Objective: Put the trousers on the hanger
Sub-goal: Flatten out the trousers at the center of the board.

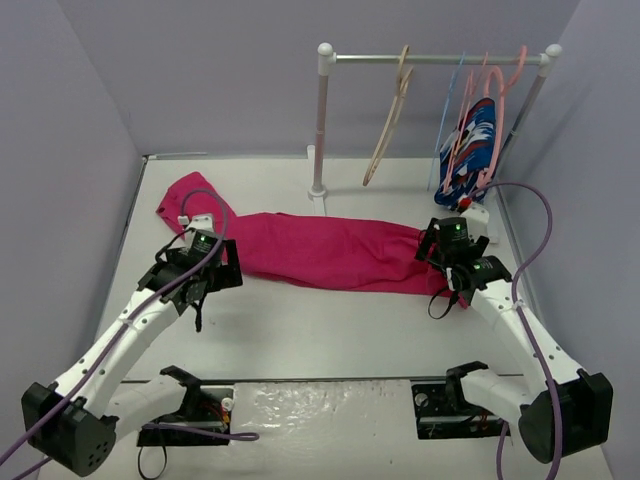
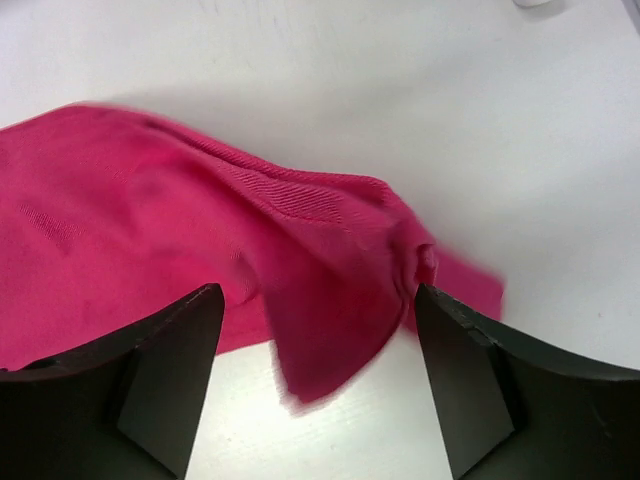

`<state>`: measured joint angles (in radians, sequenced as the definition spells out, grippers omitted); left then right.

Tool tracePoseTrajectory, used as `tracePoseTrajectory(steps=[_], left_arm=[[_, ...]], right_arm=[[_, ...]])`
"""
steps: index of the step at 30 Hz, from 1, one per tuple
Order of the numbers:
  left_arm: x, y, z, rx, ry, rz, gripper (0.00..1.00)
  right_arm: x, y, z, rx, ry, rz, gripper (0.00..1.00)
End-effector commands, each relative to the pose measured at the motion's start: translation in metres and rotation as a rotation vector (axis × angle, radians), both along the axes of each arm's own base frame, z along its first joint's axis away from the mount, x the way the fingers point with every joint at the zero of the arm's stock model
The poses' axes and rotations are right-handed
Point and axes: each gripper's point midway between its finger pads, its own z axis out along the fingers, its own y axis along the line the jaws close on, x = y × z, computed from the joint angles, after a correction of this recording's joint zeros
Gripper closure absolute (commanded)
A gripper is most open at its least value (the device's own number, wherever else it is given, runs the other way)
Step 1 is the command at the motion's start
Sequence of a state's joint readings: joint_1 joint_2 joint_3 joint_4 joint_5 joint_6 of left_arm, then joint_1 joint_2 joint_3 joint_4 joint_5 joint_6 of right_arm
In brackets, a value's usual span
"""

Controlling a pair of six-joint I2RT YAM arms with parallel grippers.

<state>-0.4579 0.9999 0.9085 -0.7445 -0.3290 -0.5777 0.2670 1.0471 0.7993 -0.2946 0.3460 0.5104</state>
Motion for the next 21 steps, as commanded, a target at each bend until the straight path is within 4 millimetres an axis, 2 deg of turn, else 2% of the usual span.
tracePoseTrajectory(steps=[1,3,4,5,13,16,18,21], left_arm=[[0.049,0.003,0.025,-0.118,-0.093,0.083,0.08],[0.076,0.010,0.025,-0.156,-0.108,0.142,0.08],[0.086,0.023,0.024,-0.164,-0.112,0.192,0.08],[0.103,0.026,0.023,-0.180,-0.119,0.221,0.08],[0.197,0.075,-0.004,-0.320,-0.105,0.428,0.15],[0.216,0.078,-0.030,-0.331,-0.027,0.449,0.18],[0.231,0.078,-0.035,-0.330,-0.019,0.449,0.20],[0.238,0.079,-0.042,-0.322,0.008,0.453,0.23]], right_arm=[[-0.005,0.013,0.021,0.033,-0.069,0.098,0.16],[-0.004,0.026,0.033,0.067,-0.107,0.178,0.13],[-0.005,0.030,0.037,0.064,-0.120,0.208,0.12],[-0.004,0.032,0.039,0.068,-0.128,0.224,0.12],[-0.015,0.069,0.035,0.111,-0.150,0.376,0.11],[-0.019,0.079,0.030,0.111,-0.140,0.414,0.10],[-0.021,0.088,0.029,0.122,-0.142,0.441,0.09],[-0.023,0.092,0.026,0.128,-0.140,0.454,0.09]])
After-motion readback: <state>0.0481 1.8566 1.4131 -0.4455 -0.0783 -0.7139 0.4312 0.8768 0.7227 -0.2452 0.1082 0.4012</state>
